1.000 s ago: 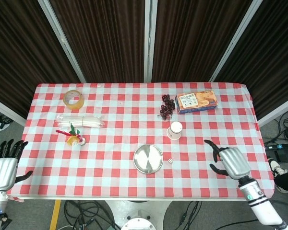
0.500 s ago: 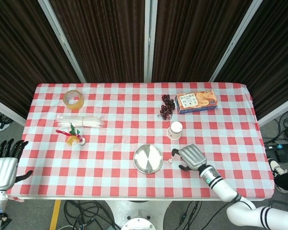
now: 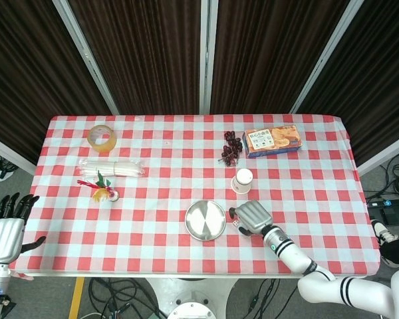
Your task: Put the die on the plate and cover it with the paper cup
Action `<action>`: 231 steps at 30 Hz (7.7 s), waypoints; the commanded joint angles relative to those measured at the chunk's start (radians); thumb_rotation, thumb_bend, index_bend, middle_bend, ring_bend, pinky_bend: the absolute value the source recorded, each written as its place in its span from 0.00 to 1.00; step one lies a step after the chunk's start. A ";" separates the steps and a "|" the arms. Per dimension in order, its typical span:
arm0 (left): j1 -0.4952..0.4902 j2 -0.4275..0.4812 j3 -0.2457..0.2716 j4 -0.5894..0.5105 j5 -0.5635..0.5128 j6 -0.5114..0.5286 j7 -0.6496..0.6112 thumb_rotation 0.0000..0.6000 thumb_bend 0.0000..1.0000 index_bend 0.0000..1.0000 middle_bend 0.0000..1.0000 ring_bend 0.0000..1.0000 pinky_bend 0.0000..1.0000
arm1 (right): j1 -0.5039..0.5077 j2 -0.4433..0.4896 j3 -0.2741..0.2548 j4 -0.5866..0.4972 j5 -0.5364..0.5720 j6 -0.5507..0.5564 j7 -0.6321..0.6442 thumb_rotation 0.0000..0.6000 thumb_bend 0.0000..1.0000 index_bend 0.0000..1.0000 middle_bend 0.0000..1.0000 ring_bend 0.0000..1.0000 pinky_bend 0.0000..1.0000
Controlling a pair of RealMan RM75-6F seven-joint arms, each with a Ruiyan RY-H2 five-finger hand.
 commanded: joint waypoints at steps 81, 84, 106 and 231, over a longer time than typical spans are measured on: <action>0.007 0.022 -0.001 -0.043 0.005 0.013 0.020 1.00 0.00 0.14 0.13 0.02 0.02 | 0.113 -0.085 0.192 0.415 0.088 -0.161 0.850 1.00 0.16 0.23 0.20 0.01 0.05; 0.008 0.020 -0.001 -0.040 0.004 0.012 0.017 1.00 0.00 0.14 0.13 0.02 0.02 | 0.113 -0.107 0.204 0.443 0.095 -0.147 0.862 1.00 0.26 0.40 0.25 0.07 0.05; 0.015 0.015 0.003 -0.032 -0.002 0.014 0.004 1.00 0.00 0.14 0.13 0.02 0.02 | 0.089 -0.019 0.029 0.122 -0.348 0.059 0.951 1.00 0.31 0.55 0.34 0.12 0.06; 0.034 -0.007 0.006 0.001 -0.013 0.011 -0.029 1.00 0.00 0.14 0.13 0.02 0.02 | 0.167 -0.167 -0.074 0.307 -0.333 0.145 0.902 1.00 0.33 0.56 0.34 0.14 0.06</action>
